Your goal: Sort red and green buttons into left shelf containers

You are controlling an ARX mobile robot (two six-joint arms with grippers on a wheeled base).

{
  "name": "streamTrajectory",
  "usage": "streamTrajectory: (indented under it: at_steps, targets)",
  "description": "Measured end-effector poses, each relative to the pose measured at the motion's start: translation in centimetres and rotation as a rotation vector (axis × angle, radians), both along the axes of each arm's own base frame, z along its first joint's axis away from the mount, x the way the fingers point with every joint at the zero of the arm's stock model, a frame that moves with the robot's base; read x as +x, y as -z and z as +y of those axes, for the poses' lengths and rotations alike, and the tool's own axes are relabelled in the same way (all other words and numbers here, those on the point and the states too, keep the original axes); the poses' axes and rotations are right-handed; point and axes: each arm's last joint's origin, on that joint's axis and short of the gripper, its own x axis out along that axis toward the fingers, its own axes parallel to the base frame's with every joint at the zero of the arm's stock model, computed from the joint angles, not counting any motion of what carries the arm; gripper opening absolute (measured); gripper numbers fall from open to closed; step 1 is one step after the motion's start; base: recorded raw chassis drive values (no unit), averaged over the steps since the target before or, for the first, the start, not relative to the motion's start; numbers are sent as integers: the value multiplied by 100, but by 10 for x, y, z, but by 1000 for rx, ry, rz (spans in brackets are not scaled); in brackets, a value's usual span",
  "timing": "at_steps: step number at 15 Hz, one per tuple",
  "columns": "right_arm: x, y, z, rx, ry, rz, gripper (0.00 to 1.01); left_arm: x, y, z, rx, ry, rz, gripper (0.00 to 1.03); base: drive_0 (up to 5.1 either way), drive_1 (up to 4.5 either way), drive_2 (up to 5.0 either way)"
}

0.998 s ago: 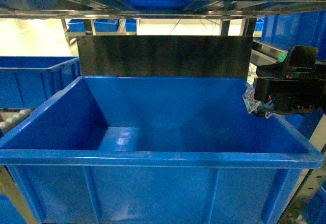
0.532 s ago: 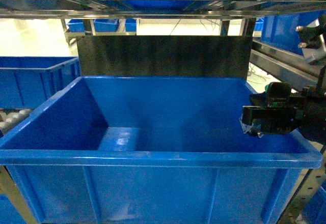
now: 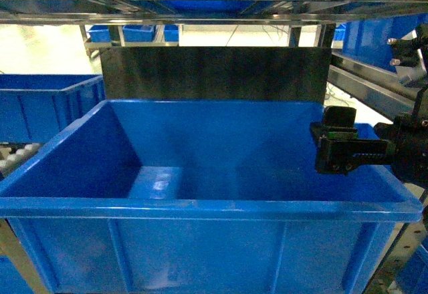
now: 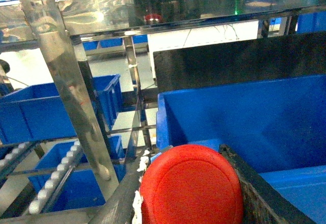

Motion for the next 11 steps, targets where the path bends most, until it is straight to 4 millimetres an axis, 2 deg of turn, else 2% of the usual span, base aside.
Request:
streamTrajectory:
  at_steps: [1, 2, 5, 7, 11]
  targets:
    - [0, 0, 0, 0, 0, 0, 98, 4, -2, -1, -1, 30, -20, 32, 0, 0, 0]
    - [0, 0, 0, 0, 0, 0, 98, 18, -11, -3, -2, 74, -16, 32, 0, 0, 0]
    - [0, 0, 0, 0, 0, 0, 98, 41, -23, -11, -10, 140, 69, 32, 0, 0, 0]
    - [0, 0, 0, 0, 0, -1, 98, 52, -33, -25, -6, 198, 61, 32, 0, 0, 0]
    - [0, 0, 0, 0, 0, -1, 98, 84, -10, -49, -22, 267, 284, 32, 0, 0, 0]
